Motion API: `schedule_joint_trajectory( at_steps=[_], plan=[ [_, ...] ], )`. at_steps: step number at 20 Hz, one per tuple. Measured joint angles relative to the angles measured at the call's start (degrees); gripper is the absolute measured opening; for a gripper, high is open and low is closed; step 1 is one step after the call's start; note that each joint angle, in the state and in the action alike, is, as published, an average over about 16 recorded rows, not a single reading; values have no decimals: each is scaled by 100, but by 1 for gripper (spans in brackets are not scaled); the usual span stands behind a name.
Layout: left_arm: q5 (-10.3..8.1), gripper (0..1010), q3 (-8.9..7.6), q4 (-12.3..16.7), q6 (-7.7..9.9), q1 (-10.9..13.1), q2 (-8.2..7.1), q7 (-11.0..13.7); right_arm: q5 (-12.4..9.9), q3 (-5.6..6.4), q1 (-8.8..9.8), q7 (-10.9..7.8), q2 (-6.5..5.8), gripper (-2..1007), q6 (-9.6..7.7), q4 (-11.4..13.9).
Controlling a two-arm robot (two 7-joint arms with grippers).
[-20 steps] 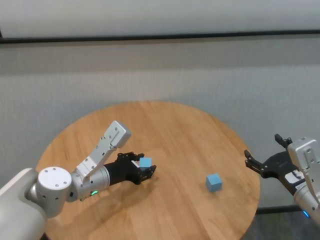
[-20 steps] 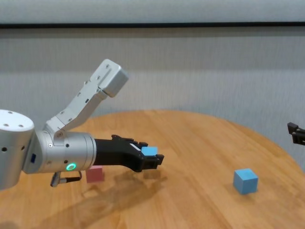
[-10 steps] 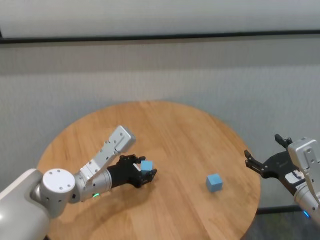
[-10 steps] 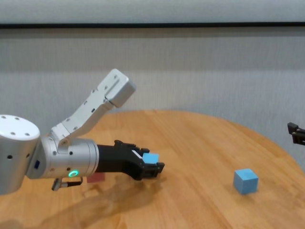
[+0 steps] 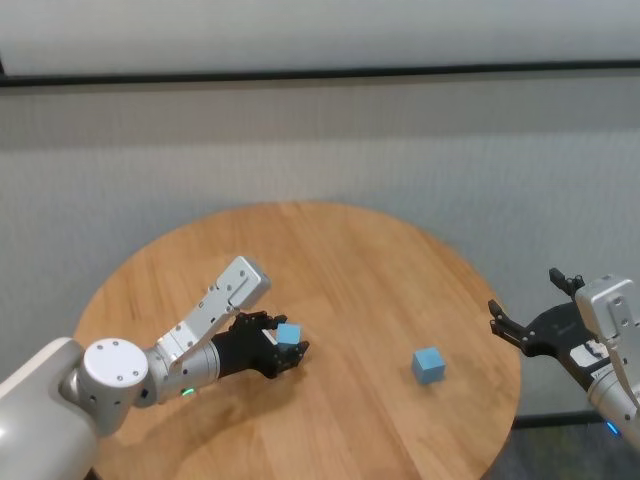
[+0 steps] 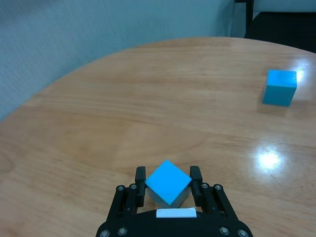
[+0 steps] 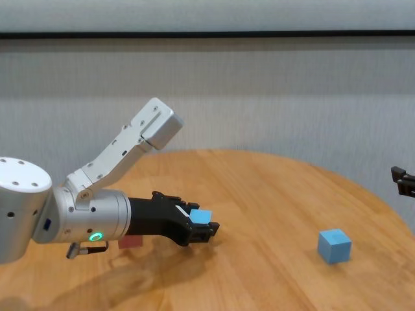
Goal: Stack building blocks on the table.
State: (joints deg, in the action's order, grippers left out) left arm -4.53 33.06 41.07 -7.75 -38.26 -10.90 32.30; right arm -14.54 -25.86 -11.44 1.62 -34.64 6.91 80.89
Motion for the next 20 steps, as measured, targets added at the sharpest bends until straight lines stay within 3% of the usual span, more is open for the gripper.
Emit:
schedule_joint_trajectory(
  at_steps=[5, 9, 14, 20],
  plan=[
    [9, 676, -90, 126, 37, 41, -46, 28, 0, 0, 0, 0, 0, 1001, 0, 0],
    [-57, 781, -226, 435, 97, 156, -177, 53, 0, 0, 0, 0, 0, 1001, 0, 0],
    [-245, 914, -473, 1035, 198, 404, -468, 84, 0, 0, 0, 0, 0, 1001, 0, 0],
    [-539, 989, -786, 1839, 265, 824, -952, 110, 0, 0, 0, 0, 0, 1001, 0, 0]
  ],
)
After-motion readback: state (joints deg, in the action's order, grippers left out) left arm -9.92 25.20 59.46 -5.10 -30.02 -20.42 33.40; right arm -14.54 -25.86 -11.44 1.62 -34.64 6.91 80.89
